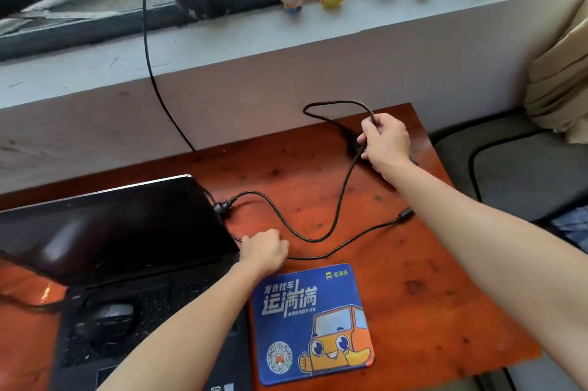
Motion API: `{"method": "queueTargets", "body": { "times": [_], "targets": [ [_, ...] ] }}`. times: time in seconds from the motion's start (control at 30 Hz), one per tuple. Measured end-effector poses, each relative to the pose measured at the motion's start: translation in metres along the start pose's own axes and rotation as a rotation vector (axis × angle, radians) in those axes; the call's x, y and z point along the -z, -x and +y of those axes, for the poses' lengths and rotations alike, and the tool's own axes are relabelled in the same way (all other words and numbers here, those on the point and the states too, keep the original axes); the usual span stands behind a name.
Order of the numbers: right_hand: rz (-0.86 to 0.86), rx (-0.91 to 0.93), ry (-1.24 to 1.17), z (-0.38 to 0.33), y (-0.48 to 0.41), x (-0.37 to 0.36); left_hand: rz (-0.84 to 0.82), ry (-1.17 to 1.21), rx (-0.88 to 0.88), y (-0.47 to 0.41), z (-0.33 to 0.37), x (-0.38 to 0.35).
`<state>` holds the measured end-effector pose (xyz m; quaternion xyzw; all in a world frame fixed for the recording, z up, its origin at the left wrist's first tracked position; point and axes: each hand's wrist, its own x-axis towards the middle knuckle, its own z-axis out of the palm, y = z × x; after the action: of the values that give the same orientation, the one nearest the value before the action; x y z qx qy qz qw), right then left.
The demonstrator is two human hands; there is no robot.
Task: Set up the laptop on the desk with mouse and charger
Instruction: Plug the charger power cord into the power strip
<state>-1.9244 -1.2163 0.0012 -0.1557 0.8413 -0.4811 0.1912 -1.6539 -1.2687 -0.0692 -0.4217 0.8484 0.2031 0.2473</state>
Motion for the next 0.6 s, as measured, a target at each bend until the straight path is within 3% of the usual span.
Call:
{"method": "queueTargets", "body": {
  "times": [0.17, 0.27, 0.33, 0.4, 0.47, 0.53, 0.6],
  "targets": [
    [0.06, -0.356, -0.535, -0.02, -0.008, 0.02, -0.149, 1.362, 0.33, -0.012, 0.037, 0.045],
    [-0.075, -0.426, -0.45, 0.006, 0.007, 0.026, -0.1, 2.031, 0.362, -0.015, 0.044, 0.079],
    [-0.078, -0.402, -0.328, 0.034, 0.021, 0.031, -0.067, 2.281, 0.306, -0.013, 0.048, 0.106],
    [-0.1, -0.46, -0.31, 0.06, 0.032, 0.036, -0.061, 2.356, 0.208, -0.007, 0.056, 0.133],
    [-0.188, -0.545, -0.286, 0.074, 0.037, 0.039, -0.028, 2.284, 0.111, -0.002, 0.064, 0.16],
    [-0.24, -0.568, -0.233, 0.077, 0.03, 0.04, 0.079, 2.062, -0.013, -0.001, 0.067, 0.184],
    [-0.286, -0.559, -0.26, 0.071, 0.017, 0.04, 0.27, 1.633, -0.135, -0.002, 0.065, 0.195]
  ]
}}
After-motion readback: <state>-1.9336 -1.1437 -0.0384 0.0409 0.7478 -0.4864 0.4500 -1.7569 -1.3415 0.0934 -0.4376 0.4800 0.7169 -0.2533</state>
